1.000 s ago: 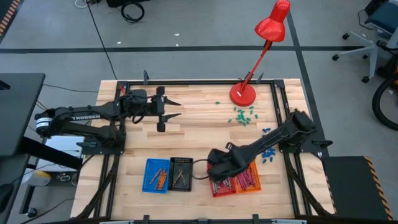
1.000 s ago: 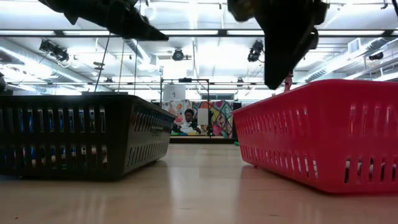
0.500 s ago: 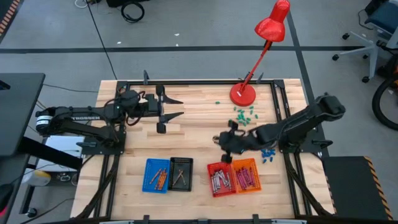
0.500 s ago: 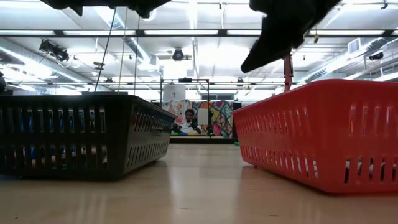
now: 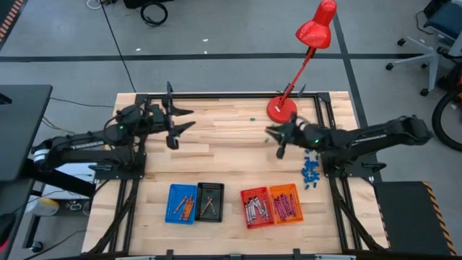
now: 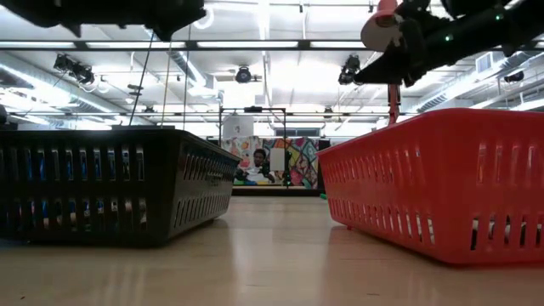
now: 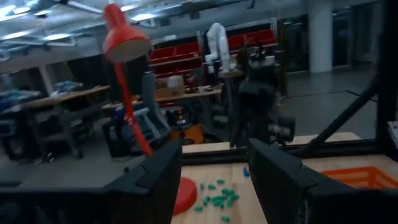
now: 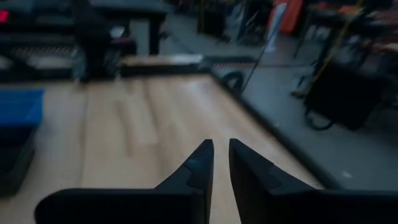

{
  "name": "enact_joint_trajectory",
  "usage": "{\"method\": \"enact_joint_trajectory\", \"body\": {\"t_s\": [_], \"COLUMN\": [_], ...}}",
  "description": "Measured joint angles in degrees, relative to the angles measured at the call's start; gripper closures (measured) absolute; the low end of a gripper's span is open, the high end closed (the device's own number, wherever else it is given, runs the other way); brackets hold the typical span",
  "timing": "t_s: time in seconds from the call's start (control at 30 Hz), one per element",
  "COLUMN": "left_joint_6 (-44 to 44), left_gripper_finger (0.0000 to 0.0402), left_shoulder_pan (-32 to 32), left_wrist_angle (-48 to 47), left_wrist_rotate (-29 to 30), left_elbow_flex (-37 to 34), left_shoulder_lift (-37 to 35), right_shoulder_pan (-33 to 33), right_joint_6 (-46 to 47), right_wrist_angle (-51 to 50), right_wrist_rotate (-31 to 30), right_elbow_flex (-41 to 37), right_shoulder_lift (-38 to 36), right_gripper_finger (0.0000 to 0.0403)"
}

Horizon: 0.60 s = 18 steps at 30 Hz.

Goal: Sort crayons
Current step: Return to Home Position

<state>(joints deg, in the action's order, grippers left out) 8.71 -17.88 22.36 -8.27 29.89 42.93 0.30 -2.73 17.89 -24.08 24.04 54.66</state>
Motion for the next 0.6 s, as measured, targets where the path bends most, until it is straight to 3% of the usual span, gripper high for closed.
{"method": "enact_joint_trajectory", "body": {"t_s": [0.3, 0.47, 0.6], "left_joint_6": [-3.14, -1.49, -0.91], "left_gripper_finger": [0.0209, 0.0209, 0.0209], "left_shoulder_pan": [-4.7, -5.62, -5.6], "left_wrist_angle": [-9.91, -16.74, -21.38], "left_wrist_rotate": [1.15, 8.39, 8.9], "left_elbow_flex": [-4.74, -5.38, -5.38], "left_shoulder_lift": [-13.15, -20.76, -26.73], "right_shoulder_pan": [-5.73, -6.93, -7.15], "right_joint_6": [-4.89, -6.36, -6.18], "right_wrist_angle": [0.53, 0.11, 0.49], "right_wrist_rotate": [-0.61, -3.37, -4.65], "right_elbow_flex": [-0.73, -0.71, -0.71], "right_shoulder_lift": [-12.34, -16.87, -18.94], "right_gripper_finger": [0.0363, 0.037, 0.0371]}}
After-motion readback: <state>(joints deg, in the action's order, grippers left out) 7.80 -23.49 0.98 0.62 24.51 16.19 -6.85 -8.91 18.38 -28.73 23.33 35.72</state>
